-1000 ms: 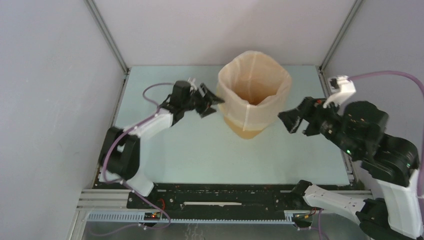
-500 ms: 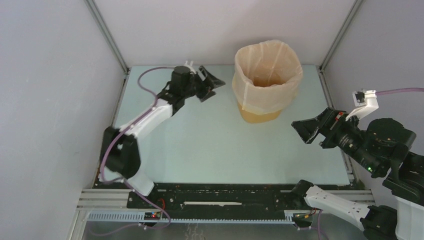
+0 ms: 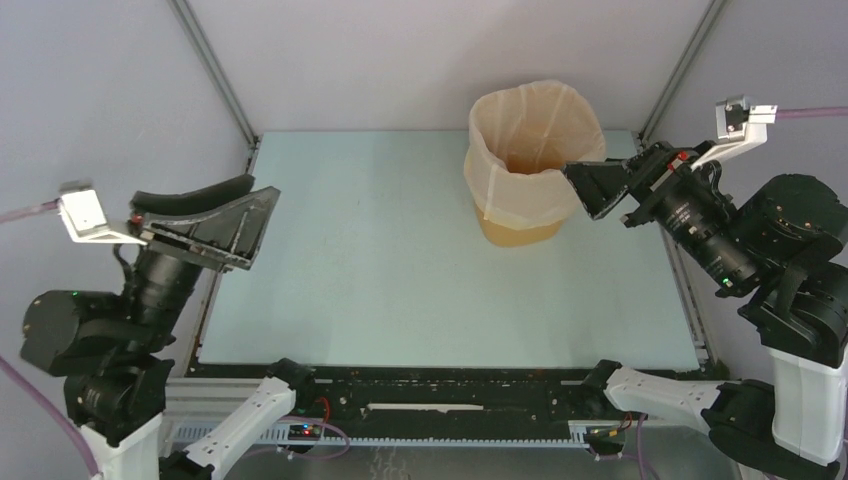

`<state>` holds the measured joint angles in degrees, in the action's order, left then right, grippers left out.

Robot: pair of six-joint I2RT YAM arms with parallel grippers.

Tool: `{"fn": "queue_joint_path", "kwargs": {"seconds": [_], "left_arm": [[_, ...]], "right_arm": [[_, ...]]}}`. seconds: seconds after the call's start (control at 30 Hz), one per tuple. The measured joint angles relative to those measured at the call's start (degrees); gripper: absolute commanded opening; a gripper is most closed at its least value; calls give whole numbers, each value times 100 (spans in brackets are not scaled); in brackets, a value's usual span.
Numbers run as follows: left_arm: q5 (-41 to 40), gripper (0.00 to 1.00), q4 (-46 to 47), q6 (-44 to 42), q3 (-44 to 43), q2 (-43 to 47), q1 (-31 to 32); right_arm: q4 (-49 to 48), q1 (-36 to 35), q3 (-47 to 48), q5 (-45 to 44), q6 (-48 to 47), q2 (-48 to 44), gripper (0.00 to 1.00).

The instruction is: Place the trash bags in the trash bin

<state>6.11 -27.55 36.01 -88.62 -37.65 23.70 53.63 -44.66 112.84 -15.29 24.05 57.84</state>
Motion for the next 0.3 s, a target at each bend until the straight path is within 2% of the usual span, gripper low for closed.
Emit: {"fn": "queue_joint_path", "kwargs": {"seconds": [0.3], "left_arm": [[-708,97,-354,-778,-503,-2,0]], "right_arm": [[-125,0,83,-426,-157,-79,100]]}}
